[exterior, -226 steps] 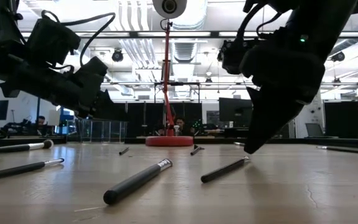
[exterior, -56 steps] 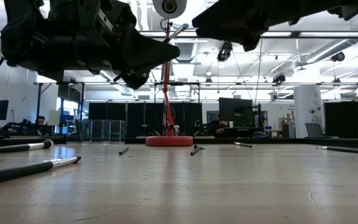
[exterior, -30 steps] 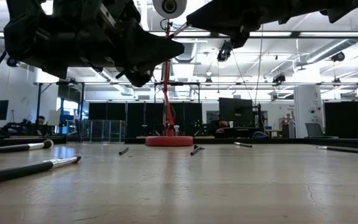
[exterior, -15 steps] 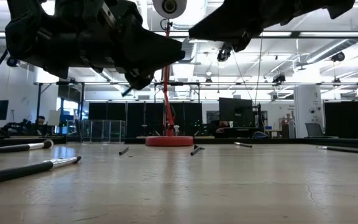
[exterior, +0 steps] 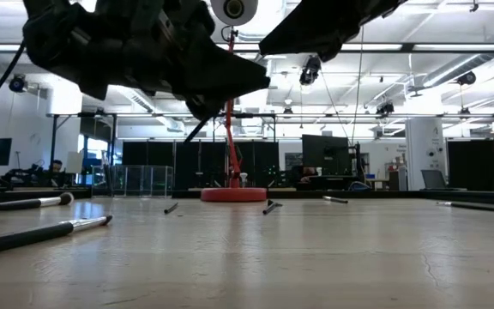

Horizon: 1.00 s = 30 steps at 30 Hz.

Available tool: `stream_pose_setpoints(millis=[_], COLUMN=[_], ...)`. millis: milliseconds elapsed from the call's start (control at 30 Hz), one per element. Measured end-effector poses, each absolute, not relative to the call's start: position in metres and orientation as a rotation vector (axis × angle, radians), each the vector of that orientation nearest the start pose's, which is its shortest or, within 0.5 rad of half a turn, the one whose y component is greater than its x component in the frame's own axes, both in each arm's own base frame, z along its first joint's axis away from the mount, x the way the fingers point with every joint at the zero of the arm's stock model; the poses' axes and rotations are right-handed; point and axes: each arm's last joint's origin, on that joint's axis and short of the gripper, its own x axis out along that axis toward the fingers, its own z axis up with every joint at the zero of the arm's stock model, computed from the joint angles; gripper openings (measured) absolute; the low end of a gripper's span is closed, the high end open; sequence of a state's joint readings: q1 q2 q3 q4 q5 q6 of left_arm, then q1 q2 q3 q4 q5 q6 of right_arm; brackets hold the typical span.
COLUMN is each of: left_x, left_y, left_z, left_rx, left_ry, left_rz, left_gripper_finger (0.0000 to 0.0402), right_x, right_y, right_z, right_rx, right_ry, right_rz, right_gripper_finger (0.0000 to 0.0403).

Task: Pick & Place Makeup Supplies
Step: Put the makeup brush into the transparent organizer

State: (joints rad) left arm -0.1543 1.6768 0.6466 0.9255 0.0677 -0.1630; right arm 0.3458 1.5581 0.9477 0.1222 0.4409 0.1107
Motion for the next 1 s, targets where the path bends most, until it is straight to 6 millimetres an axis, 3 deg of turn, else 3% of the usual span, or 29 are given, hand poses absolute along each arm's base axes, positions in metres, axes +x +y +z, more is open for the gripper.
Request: stream_pose_setpoints(millis=[133,300,533,767,1000], left_x=[0.321,0.322,0.302,0.255,0.201], left_y=[-0.052,-0.049,-0.031,0.012,0.077], left_z=[0.179,0.179,0.186,0.201,0.223], left_rx=[-0.148,-0.124,-0.061,-0.016,0.027], left_ry=[0.134,0.145,0.117,0.043,-0.072], left_rz=[-0.21,-0.172,0.07,0.394,0.865], left_gripper_finger=[0.0012,0.0009,0.0007,0.0007,0.0007], right_x=[0.319,0.319,0.314,0.304,0.299], right_y=[0.102,0.101,0.098,0.095,0.093], right_z=[0.233,0.232,0.241,0.244,0.23], right_rx=[-0.082,-0.068,-0.079,-0.08,-0.114], right_ry=[0.459,0.469,0.423,0.412,0.45], right_rz=[-0.119,-0.137,-0.27,-0.276,-0.304], right_gripper_finger=[0.0008,0.0009,0.0046,0.0084,0.006])
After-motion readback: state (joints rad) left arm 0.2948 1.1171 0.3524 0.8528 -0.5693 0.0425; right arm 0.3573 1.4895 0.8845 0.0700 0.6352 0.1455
